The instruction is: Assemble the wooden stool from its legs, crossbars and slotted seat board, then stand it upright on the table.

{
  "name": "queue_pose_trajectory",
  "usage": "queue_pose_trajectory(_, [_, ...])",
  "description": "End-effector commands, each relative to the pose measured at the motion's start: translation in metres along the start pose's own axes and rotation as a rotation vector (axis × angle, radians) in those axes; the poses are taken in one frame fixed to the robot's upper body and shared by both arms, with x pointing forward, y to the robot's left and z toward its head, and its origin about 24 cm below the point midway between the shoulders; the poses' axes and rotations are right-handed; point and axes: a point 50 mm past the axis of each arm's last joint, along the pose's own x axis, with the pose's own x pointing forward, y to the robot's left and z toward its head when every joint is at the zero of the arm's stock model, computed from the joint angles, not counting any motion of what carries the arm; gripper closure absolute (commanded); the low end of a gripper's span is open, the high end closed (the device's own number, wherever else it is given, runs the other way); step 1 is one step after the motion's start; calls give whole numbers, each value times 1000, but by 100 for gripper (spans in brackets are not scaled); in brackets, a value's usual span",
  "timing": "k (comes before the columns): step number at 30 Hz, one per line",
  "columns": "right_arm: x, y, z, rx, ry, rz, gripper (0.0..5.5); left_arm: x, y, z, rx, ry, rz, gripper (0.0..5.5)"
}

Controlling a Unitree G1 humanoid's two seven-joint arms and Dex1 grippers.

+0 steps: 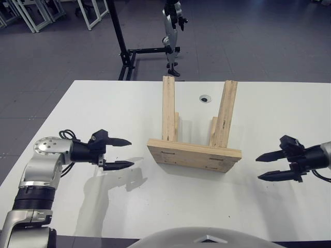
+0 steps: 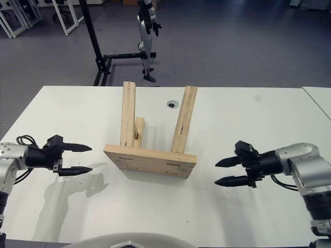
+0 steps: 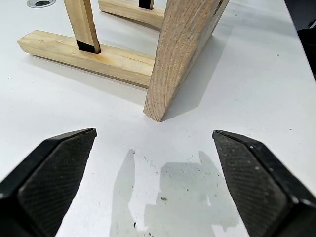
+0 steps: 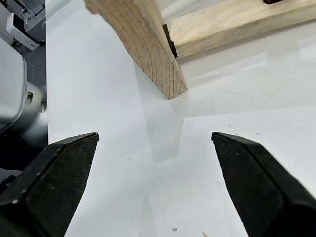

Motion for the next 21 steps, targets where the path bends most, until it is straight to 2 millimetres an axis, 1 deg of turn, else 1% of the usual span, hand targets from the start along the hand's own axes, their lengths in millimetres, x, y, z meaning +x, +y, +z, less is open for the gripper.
queue_pose_trajectory(1, [31, 7, 19, -86, -65, 28, 127, 24, 2, 13, 58, -36, -15, 112])
queue_pose_trajectory(6, [62, 13, 39, -143, -147, 24, 127, 53, -2, 23, 53, -66, -76, 112])
queue_pose_trajectory(9, [72, 14, 47, -115, -171, 4, 127, 69, -5, 25, -62, 2, -125, 112])
queue_pose_trajectory(11, [73, 13, 49, -84, -173, 1, 170, 74, -13, 32, -79, 4, -179, 110])
queue_pose_trajectory(14, [73, 12, 53, -59, -179, -15, 238, 78, -18, 40, -72, -23, -197, 169])
queue_pose_trajectory(18, [69, 11, 56, -30, -175, -13, 321, 68, -16, 43, -98, -63, -215, 240])
queue_pose_trajectory(20, [67, 14, 62, -15, -190, 18, 330, 64, -15, 46, -168, -79, -265, 275])
queue_pose_trajectory(21, [64, 17, 68, -4, -205, 43, 331, 62, -14, 51, -218, -103, -292, 288])
